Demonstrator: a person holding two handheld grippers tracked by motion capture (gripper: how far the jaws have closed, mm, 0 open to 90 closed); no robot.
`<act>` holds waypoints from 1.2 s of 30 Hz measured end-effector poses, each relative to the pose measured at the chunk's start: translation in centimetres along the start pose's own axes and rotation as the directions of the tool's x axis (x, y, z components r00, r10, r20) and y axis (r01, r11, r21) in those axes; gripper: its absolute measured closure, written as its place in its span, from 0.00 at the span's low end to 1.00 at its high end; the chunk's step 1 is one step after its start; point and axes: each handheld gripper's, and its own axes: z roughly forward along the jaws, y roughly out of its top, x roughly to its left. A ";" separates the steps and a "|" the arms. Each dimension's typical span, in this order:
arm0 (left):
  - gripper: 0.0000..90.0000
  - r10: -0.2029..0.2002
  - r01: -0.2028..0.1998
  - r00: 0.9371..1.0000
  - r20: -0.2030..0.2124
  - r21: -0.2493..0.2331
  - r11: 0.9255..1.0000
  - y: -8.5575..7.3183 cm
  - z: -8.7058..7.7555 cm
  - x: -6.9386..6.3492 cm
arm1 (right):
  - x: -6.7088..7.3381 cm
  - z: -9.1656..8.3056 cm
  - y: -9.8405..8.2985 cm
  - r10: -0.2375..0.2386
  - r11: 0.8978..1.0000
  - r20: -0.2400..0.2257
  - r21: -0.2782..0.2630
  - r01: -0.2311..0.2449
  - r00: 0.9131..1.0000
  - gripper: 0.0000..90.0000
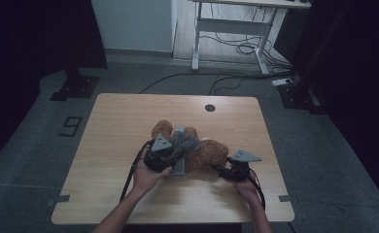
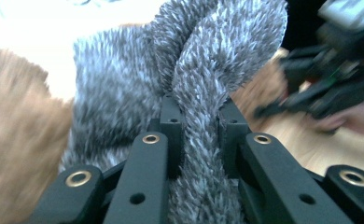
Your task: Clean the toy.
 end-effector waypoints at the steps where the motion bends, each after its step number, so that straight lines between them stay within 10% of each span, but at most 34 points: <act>1: 0.85 0.009 -0.009 1.000 0.008 -0.008 1.000 0.8 0.3 -0.6 | 0.0 0.0 0.0 -0.006 1.000 0.003 0.000 0.006 1.000 0.51; 8: 0.85 0.101 -0.106 0.993 0.064 0.096 0.990 4.9 6.9 -5.0 | 0.4 0.0 -0.2 -0.036 0.999 0.027 -0.011 0.037 0.999 0.52; 13: 0.85 0.087 -0.094 0.995 0.049 0.159 0.983 4.5 10.6 -5.2 | 0.5 0.0 -0.2 -0.065 0.998 0.050 0.012 0.065 0.997 0.53; 36: 0.86 -0.012 0.011 1.000 0.003 0.109 0.994 1.5 4.3 0.3 | 0.0 -0.1 -0.3 -0.021 1.000 -0.006 -0.009 0.021 1.000 0.53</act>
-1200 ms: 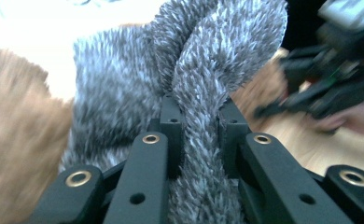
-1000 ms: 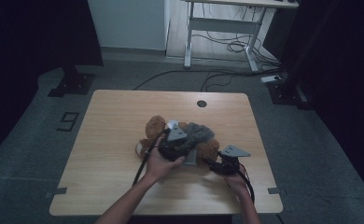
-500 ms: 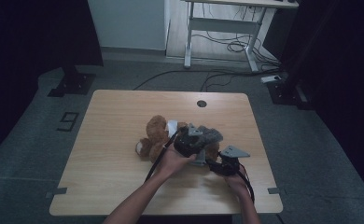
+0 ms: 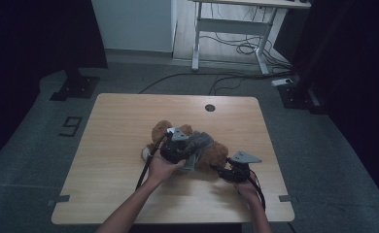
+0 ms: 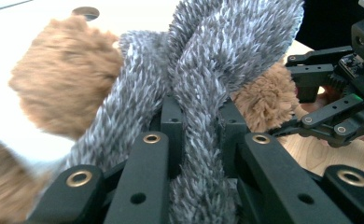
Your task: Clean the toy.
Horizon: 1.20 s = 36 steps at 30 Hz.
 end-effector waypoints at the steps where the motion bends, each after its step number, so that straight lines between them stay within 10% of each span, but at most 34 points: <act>1: 0.86 -0.003 0.003 1.000 -0.003 -0.006 1.000 0.0 -0.3 0.2 | 0.0 0.0 0.0 0.000 1.000 0.000 0.000 0.000 1.000 0.53; 20: 0.85 -0.160 0.155 0.983 -0.087 -0.063 0.986 -2.9 -5.2 7.3 | -0.2 0.0 -0.1 0.014 1.000 -0.011 -0.004 -0.014 1.000 0.53; 28: 0.86 -0.080 0.079 0.995 -0.051 -0.019 0.997 0.1 -2.3 4.2 | -0.2 0.1 -0.1 -0.001 1.000 0.001 -0.001 0.001 1.000 0.54; 31: 0.86 -0.083 0.083 0.996 0.019 -0.011 0.996 0.9 -1.4 3.1 | -0.1 0.0 -0.1 -0.009 1.000 0.001 0.002 0.009 1.000 0.54; 36: 0.86 -0.044 0.045 0.999 -0.032 0.034 0.998 1.3 0.3 2.2 | -0.1 0.0 -0.1 -0.012 1.000 0.001 0.006 0.012 1.000 0.54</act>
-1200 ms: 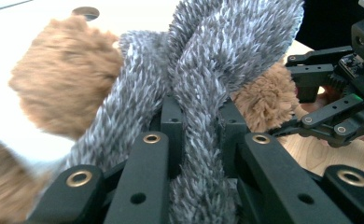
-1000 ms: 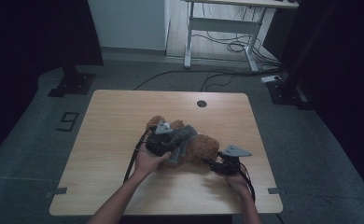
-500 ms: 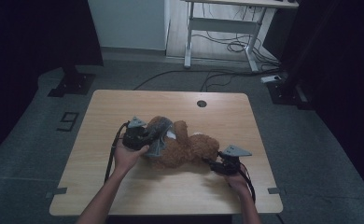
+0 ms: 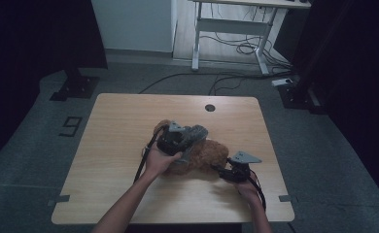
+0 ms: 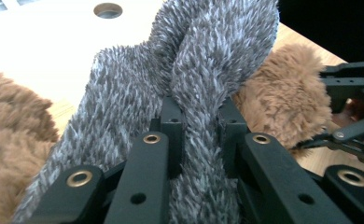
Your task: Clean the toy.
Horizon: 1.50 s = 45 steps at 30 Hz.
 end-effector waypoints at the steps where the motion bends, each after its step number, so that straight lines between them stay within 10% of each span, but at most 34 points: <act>1: 0.86 -0.012 0.012 1.000 0.003 0.003 1.000 -0.1 -0.1 0.4 | 0.0 0.0 0.0 0.000 1.000 -0.001 0.000 0.000 1.000 0.54; 12: 0.86 -0.109 0.109 0.984 -0.139 -0.006 0.994 -2.9 -4.1 7.1 | 0.1 0.0 0.0 0.000 1.000 0.001 -0.004 0.000 1.000 0.54; 18: 0.85 -0.119 0.117 0.984 -0.136 -0.021 0.993 -4.0 -4.9 7.8 | 0.1 0.0 0.0 0.000 1.000 0.000 -0.006 0.000 1.000 0.54; 23: 0.86 -0.087 0.081 0.991 -0.106 -0.059 0.995 -2.9 -5.6 6.0 | 0.0 -0.1 -0.1 0.002 1.000 0.000 -0.001 -0.002 1.000 0.54; 29: 0.86 0.022 -0.024 1.000 -0.015 -0.106 0.994 -0.4 -5.6 0.7 | 0.0 -0.1 -0.1 0.004 1.000 -0.002 0.000 -0.004 1.000 0.54; 39: 0.85 0.063 -0.064 0.991 0.122 0.004 0.998 2.4 3.1 -6.0 | -0.1 -0.1 -0.1 0.006 1.000 -0.003 -0.004 -0.006 1.000 0.54; 45: 0.85 0.093 -0.095 0.993 0.067 0.032 0.995 2.4 4.7 -6.5 | -0.3 0.0 -0.2 0.023 1.000 -0.003 -0.006 -0.023 1.000 0.54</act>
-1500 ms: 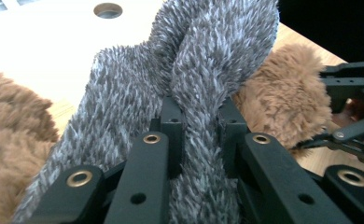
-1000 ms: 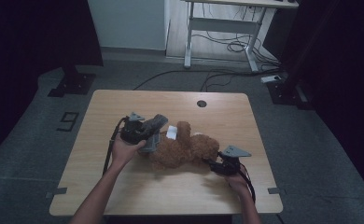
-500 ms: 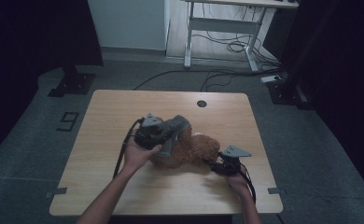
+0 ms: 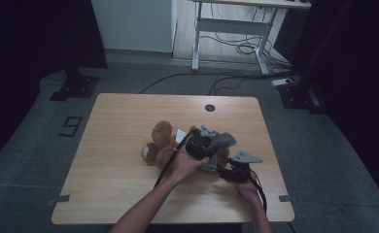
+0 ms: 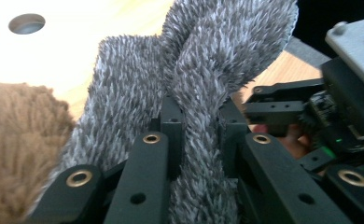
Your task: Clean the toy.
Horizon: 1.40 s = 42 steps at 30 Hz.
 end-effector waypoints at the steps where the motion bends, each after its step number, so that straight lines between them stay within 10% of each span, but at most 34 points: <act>1: 0.85 0.009 -0.009 1.000 -0.020 -0.001 1.000 -0.1 -0.3 0.2 | 0.1 0.0 0.0 -0.002 1.000 0.001 0.002 0.002 1.000 0.54; 5: 0.86 -0.005 0.006 0.996 -0.088 0.004 1.000 -1.2 -1.5 2.1 | 0.1 0.0 0.1 -0.003 1.000 0.002 0.006 0.003 1.000 0.54; 17: 0.86 -0.065 0.057 0.994 -0.088 -0.088 0.994 -3.3 -5.9 5.0 | 0.2 0.0 0.1 -0.002 1.000 -0.006 0.002 0.002 1.000 0.53; 31: 0.85 -0.189 0.179 0.955 -0.227 -0.063 0.982 -6.8 -8.8 12.1 | 0.1 0.0 0.2 -0.004 1.000 -0.006 -0.003 0.004 1.000 0.53; 42: 0.85 -0.231 0.231 0.930 -0.285 -0.035 0.972 -9.4 -10.2 15.0 | 0.1 0.0 0.1 -0.001 1.000 -0.007 -0.003 0.001 1.000 0.53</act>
